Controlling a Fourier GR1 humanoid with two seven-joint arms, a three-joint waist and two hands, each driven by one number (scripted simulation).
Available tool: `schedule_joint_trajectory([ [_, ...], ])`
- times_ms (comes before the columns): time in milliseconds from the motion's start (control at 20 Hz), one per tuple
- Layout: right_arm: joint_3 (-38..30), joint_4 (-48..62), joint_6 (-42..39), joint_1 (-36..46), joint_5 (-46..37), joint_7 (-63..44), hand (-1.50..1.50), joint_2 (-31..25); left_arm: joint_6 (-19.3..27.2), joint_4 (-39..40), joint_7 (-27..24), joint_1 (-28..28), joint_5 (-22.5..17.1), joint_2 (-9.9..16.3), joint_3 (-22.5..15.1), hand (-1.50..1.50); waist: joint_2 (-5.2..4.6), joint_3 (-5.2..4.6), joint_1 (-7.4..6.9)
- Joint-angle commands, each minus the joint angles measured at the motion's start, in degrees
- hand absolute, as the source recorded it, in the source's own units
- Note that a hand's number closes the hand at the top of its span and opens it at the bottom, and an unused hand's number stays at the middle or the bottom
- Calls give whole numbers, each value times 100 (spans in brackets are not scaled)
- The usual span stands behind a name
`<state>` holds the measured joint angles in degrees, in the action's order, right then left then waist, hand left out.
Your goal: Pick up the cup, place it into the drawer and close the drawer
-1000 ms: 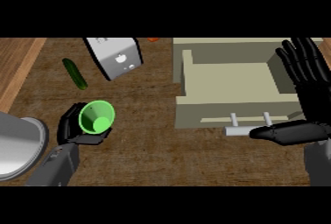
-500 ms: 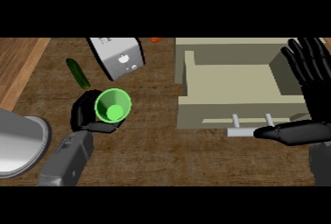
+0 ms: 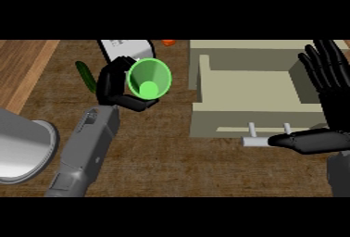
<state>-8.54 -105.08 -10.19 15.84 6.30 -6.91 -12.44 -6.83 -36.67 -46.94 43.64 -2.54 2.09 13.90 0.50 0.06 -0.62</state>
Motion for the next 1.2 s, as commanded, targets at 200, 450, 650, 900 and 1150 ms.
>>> schedule_joint_trajectory([
  [200,122,-9,92,-14,-121,-11,-150,121,976,-980,1807,1078,-329,-205,-806,150,-19,-4,79],
  [450,-279,-283,-174,-237,252,-29,-150,-189,1718,-762,2543,2068,-508,-208,-1108,150,-39,-4,207],
  [650,-197,167,-172,-24,112,374,-150,-83,2294,-171,3050,2774,-691,-209,-1541,150,-76,0,288],
  [900,-38,-218,-140,52,158,-44,-150,-71,2766,1011,3164,3260,-832,-209,-1798,150,-127,0,501],
  [1150,13,107,-155,307,144,185,-150,12,2757,1729,3385,3638,-1115,-209,-2211,150,-195,6,630],
])
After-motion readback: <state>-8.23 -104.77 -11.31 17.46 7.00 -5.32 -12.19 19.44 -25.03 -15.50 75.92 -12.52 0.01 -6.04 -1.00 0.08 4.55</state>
